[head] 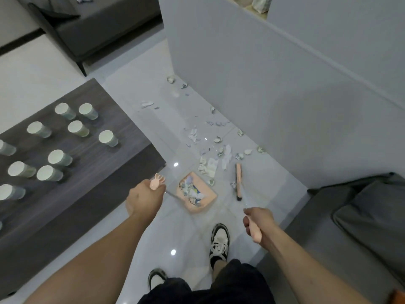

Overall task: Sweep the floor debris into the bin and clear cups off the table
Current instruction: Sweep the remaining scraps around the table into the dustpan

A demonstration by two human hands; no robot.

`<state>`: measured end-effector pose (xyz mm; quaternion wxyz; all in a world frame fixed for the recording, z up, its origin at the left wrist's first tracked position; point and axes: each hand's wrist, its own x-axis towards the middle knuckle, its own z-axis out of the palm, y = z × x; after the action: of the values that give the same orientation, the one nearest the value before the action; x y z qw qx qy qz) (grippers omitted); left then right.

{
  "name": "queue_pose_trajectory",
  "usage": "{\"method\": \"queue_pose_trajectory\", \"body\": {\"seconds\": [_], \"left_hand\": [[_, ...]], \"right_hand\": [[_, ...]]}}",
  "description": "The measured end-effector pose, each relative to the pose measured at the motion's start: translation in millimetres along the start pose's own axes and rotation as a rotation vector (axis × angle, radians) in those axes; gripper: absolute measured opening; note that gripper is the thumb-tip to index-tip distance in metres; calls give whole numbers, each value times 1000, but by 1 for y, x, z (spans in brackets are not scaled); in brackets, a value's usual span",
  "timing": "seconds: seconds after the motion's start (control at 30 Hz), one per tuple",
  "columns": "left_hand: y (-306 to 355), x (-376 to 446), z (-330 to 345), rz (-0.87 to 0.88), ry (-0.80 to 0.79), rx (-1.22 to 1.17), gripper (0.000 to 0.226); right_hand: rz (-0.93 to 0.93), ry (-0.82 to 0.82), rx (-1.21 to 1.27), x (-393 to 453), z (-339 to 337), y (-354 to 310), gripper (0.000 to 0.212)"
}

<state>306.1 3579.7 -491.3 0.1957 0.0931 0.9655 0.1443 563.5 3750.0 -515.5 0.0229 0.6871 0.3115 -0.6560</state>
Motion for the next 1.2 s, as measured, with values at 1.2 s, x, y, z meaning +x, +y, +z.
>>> {"method": "queue_pose_trajectory", "body": {"seconds": [1.2], "left_hand": [[68,48,6,37,63,50,33]], "right_hand": [[-134,-22,-414,57,-34,-84,55]]}}
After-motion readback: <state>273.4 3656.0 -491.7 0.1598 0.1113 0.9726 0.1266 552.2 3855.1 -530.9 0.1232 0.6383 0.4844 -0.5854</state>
